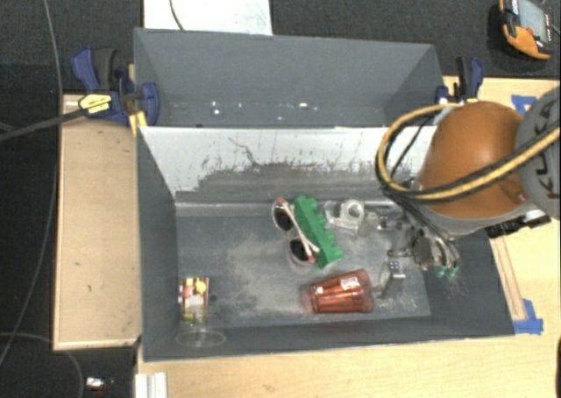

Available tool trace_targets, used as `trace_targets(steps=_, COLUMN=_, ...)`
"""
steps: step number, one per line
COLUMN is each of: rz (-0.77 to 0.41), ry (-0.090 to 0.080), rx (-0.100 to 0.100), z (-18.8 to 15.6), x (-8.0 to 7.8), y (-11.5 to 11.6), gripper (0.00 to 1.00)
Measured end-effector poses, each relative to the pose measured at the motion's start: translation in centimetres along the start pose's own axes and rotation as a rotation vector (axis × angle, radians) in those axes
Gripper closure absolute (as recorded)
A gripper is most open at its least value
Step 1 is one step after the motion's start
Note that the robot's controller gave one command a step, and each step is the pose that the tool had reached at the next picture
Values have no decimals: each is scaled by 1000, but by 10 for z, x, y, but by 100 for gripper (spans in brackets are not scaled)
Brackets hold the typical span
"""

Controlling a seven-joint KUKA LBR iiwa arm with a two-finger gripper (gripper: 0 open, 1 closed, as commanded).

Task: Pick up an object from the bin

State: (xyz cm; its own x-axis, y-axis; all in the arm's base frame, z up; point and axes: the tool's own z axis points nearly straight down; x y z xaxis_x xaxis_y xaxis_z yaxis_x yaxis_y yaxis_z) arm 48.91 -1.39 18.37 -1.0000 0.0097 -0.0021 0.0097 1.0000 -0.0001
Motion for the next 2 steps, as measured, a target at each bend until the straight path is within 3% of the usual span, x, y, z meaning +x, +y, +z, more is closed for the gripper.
trace_targets(steps=2, rz=-15, ry=-10, rx=1, z=20, x=3, y=4, gripper=0)
